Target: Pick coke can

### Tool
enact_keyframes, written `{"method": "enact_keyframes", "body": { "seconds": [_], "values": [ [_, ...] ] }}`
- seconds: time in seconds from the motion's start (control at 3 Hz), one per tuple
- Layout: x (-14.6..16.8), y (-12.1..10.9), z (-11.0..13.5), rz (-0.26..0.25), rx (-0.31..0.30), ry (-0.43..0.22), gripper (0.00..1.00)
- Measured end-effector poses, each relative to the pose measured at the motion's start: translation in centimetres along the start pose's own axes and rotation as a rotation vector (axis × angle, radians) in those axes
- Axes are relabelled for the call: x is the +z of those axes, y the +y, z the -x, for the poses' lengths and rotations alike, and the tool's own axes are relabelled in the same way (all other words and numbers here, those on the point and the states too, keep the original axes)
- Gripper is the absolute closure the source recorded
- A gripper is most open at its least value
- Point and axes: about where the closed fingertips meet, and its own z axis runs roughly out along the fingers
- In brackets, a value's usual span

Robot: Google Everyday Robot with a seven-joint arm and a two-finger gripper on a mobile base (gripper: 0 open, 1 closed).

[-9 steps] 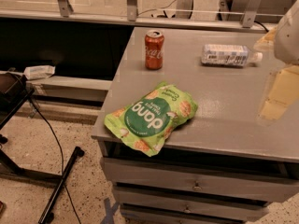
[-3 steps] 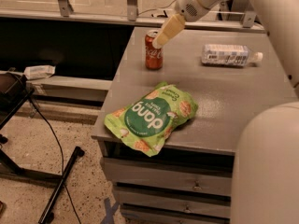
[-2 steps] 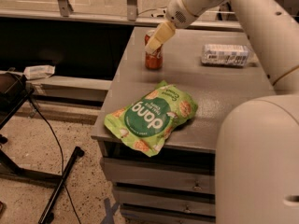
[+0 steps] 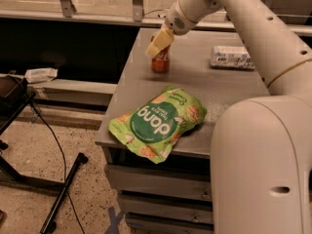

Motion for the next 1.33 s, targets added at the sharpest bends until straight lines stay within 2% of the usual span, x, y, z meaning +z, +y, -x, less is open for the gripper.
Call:
{"method": "enact_keyframes", "body": {
  "seconds": [0.33, 1.0, 1.33],
  "values": [
    [-1.4, -0.7, -0.3, -0.015, 0.01, -0.033, 0.41],
    [-11.9, -3.0, -1.9, -0.133, 0.045, -0.182, 1.0],
    [-11.6, -2.9, -1.8, -0.13, 0.044, -0.18, 1.0]
  ]
}}
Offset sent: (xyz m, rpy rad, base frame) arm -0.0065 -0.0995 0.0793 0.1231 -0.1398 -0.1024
